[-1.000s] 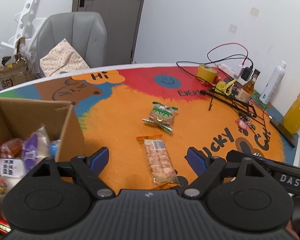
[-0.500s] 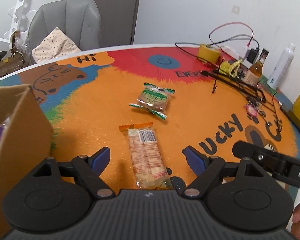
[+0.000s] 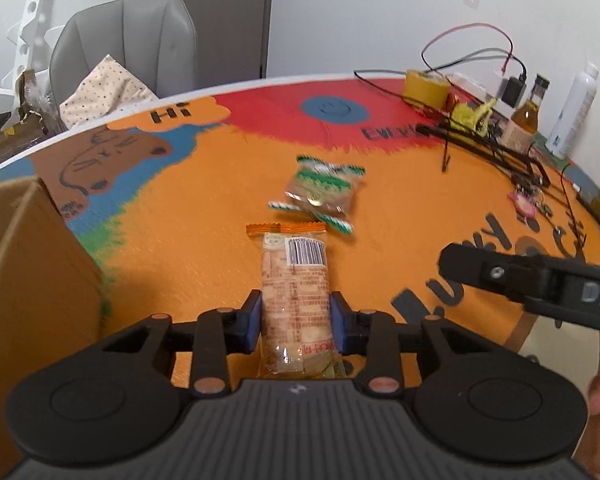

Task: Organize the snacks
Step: 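Hold the bread pack with the left tool while the right tool grasps the green-wrapped cake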

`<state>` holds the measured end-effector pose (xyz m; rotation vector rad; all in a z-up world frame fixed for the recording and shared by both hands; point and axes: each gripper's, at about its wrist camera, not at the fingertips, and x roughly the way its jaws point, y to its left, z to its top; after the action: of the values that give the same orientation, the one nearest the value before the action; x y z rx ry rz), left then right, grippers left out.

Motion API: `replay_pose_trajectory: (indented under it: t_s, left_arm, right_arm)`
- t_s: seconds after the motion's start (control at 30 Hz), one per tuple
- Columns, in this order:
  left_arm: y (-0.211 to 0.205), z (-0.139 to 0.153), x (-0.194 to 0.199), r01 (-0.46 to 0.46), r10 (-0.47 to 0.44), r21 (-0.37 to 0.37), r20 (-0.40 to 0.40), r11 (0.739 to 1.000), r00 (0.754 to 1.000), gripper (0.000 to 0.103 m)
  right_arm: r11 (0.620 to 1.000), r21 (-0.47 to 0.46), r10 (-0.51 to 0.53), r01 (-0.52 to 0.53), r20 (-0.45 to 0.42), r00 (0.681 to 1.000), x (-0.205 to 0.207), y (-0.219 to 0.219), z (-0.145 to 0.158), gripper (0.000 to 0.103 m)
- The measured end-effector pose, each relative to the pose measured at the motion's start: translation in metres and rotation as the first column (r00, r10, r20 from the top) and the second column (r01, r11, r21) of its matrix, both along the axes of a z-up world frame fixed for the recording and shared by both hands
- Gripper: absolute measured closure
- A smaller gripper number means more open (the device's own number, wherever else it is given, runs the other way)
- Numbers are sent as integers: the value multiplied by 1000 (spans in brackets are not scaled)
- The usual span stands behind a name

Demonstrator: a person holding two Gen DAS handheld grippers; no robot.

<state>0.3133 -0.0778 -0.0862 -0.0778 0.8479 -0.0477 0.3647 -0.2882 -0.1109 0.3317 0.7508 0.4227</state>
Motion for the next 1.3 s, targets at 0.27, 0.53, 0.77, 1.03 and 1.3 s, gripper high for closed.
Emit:
replay_pose_trajectory:
  t_s: [0.27,0.53,0.77,1.03,1.3]
  left_arm:
    - [23,24,7,-49,50,-11,61,999,997,69]
    - [39,33,11,-77,81,-39,88,996,993,69]
    - [43,28,16,-75,79,-59,75,995,994,69]
    - [46,24,18,-78,83,-67,69,995,994,69]
    - [44,25,15,-74,79,-69,71,995,994,69]
  right_arm:
    - [1000,-10,27,-26,8,1000,19,25,3,42]
    - [997,-50,57,-58,-10,998,40,51,-1,43]
    - [996,-63,65,-69,-60,996,53,61,-16,58]
    - [992,-95,84,-88,-51,995,57,63,-19,103]
    - [992,-93,87,-90,-34,996,42,49,-16,103]
